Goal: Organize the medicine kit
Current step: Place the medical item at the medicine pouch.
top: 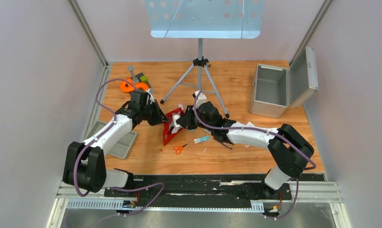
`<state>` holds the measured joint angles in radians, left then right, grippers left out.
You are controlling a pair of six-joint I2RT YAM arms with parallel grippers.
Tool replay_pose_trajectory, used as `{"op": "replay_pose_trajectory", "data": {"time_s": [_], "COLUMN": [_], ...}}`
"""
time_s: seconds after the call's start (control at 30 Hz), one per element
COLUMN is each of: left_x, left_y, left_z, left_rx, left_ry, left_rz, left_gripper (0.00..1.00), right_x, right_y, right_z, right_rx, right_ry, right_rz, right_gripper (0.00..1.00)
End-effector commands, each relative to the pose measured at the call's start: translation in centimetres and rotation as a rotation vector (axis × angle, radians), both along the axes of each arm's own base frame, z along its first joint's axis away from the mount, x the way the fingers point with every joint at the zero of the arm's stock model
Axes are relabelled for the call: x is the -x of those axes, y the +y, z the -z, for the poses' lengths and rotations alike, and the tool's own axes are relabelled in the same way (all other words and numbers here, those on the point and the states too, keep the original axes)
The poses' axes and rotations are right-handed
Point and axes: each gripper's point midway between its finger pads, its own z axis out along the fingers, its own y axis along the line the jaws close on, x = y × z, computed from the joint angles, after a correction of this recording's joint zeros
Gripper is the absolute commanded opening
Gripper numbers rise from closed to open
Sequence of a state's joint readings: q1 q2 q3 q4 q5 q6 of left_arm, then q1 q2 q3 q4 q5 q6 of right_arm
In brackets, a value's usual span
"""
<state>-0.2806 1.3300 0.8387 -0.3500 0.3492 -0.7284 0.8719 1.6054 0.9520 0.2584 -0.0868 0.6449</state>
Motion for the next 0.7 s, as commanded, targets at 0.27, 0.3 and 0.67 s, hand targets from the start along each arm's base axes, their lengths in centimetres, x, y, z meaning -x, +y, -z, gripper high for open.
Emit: {"op": "replay_pose_trajectory", "data": {"time_s": [0.27, 0.3, 0.67], "left_x": [-0.6, -0.6, -0.5], "left_y": [-1.3, -1.3, -1.6], "left_z": [-1.4, -1.7, -0.7], "left_rx": [0.16, 0.169, 0.27], "left_ry": [0.038, 0.039, 0.098], "left_rz": [-0.101, -0.106, -0.119], "left_gripper": [0.0, 0.0, 0.0], "right_x": [-0.9, -0.7, 2.1], "right_y": [-0.3, -0.2, 1.3], "right_z": [-4.8, -5.0, -3.2], "right_rx": [-0.226, -0.235, -0.267], "right_ry": [-0.218, -0.241, -0.34], "right_rz": [0.169, 0.166, 0.086], "right_gripper": [0.0, 0.0, 0.03]}}
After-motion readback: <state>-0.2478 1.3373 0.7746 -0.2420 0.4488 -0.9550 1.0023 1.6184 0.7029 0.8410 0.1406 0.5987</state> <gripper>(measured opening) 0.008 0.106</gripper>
